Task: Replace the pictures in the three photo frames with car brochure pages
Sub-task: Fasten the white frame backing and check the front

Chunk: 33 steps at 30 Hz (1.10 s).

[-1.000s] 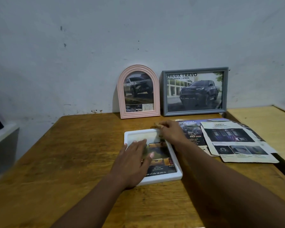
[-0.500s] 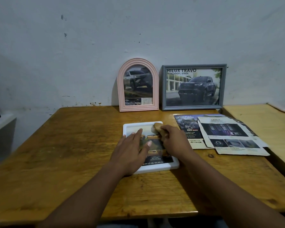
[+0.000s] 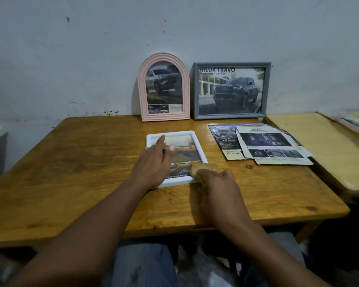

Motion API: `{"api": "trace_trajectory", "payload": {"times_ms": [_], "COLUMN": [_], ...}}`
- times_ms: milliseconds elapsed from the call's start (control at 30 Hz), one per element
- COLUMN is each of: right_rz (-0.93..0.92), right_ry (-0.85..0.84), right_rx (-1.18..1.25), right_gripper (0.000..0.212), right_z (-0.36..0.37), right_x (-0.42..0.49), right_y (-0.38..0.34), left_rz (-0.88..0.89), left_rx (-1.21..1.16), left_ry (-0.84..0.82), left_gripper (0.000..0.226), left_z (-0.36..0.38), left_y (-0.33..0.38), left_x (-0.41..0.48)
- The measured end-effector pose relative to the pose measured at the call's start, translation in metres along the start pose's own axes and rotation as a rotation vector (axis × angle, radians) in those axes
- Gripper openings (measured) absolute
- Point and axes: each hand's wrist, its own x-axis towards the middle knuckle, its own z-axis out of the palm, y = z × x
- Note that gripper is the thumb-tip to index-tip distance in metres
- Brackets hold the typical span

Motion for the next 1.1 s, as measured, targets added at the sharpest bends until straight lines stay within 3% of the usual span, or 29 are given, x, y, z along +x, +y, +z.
{"api": "trace_trajectory", "payload": {"times_ms": [233,300,400,467,567,700,933,1100], "right_rz": [-0.245,-0.298,-0.159,-0.02,0.087,0.157,0.105,0.061], "right_ry": [-0.074,-0.13,-0.175,-0.069,0.059,-0.038,-0.211,-0.236], "right_rx": [-0.167,-0.052,0.308,0.442,0.324,0.206,0.004,-0.016], "right_gripper": [0.036,0.028,0.023,0.027,0.033,0.046,0.062,0.062], "right_z": [0.021,0.021,0.0,-0.015,-0.015,0.013,0.055,0.054], "right_x": [0.001,0.005,0.01,0.024,0.06,0.101,0.099,0.099], "right_y": [-0.057,-0.062,-0.057,-0.041,-0.005,0.02,0.021,0.024], "left_rz": [-0.081,-0.179,-0.23,-0.126,0.163,0.446,0.388,0.145], "left_rx": [-0.272,-0.403,-0.467,-0.411,-0.094,0.129,0.335,0.377], "left_ry": [0.186,0.221,0.258,0.246,0.22,0.153,0.037,0.047], "left_gripper": [0.06,0.063,0.065,0.059,0.053,0.053,0.047,0.05], "left_z": [-0.003,-0.009,-0.019,-0.023,-0.023,-0.014,-0.021,-0.026], "left_y": [-0.003,-0.005,-0.009,-0.01,-0.001,0.01,0.001,-0.006], "left_x": [-0.005,-0.003,-0.009,-0.024,-0.052,-0.077,-0.088,-0.1]}}
